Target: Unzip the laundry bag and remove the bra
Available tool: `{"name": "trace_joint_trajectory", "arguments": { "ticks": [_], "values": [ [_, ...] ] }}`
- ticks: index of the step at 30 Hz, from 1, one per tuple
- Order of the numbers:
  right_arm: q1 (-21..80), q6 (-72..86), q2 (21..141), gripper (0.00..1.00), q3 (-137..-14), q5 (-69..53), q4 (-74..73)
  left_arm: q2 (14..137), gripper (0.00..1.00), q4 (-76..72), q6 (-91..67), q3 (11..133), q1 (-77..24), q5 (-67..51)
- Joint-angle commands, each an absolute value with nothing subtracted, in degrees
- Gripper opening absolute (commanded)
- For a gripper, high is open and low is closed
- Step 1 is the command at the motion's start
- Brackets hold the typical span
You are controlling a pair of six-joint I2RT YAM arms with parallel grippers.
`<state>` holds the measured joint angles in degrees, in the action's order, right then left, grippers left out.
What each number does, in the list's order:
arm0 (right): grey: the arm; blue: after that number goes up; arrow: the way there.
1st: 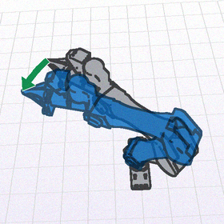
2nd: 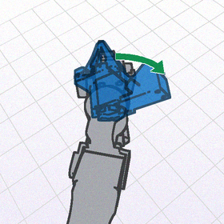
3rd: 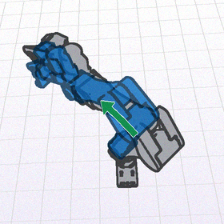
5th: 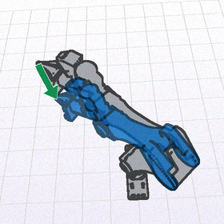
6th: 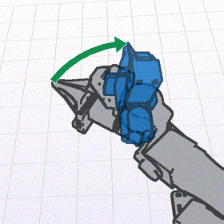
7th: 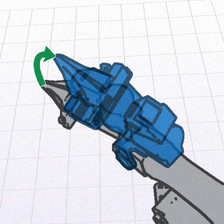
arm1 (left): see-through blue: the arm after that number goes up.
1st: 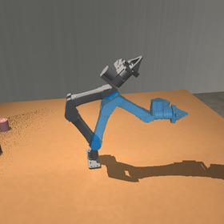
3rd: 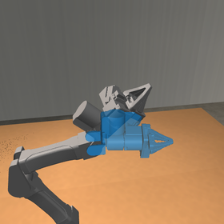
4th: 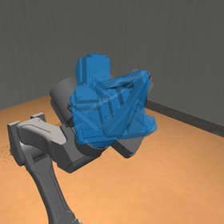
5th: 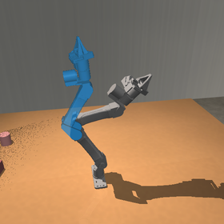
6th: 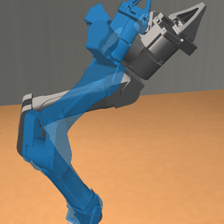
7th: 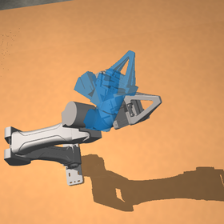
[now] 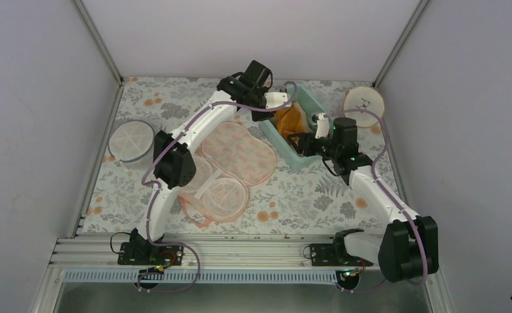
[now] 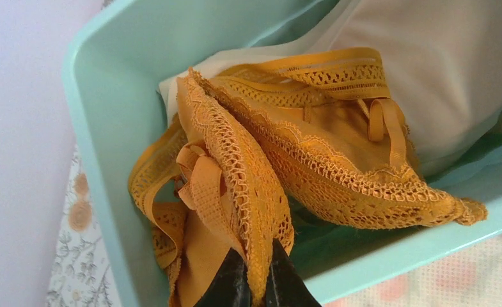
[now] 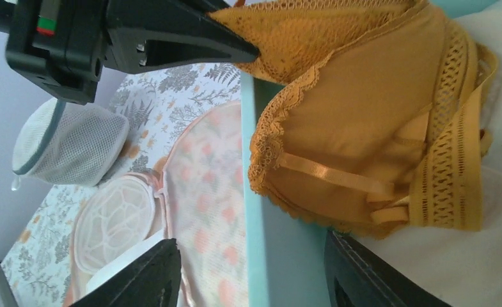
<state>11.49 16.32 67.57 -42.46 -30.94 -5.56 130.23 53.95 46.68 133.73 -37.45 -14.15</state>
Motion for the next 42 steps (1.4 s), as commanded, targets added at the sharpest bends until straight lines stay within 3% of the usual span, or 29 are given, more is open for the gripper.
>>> {"name": "trace_joint_trajectory", "arguments": {
  "ticks": [1, 10, 21, 23, 27, 29, 35, 42],
  "values": [
    [11.4, 14.5, 68.7, 0.60, -45.2, -27.4, -5.9, 129.7, 0.02, 55.3, 43.6, 137.1, -37.4, -15.9],
    [20.8, 18.1, 72.6, 0.71, -47.7, -15.2, -2.1, 129.5, 0.02, 55.1, 42.8, 137.3, -37.4, -16.3],
    [21.3, 20.9, 85.9, 0.62, -55.3, -7.9, -2.8, 129.5, 0.02, 55.0, 42.4, 137.6, -37.3, -16.5],
    [21.3, 21.0, 86.1, 0.52, -55.9, -6.0, -3.7, 129.4, 0.02, 55.0, 42.4, 137.5, -37.4, -16.5],
    [21.2, 20.4, 83.7, 0.22, -56.3, -4.6, -6.8, 128.9, 0.02, 55.4, 42.7, 137.6, -37.2, -16.0],
    [21.2, 19.1, 81.4, 0.14, -56.4, -5.2, -9.0, 128.3, 0.02, 55.5, 43.3, 137.6, -37.1, -15.4],
    [17.1, 10.9, 77.2, 0.05, -60.9, -21.2, -22.9, 127.0, 0.02, 55.5, 47.0, 137.3, -37.1, -11.1],
    [15.3, 3.5, 78.6, 0.04, -66.8, -32.3, -37.3, 125.0, 0.02, 58.4, 49.5, 137.2, -37.2, -8.7]
  ]
}}
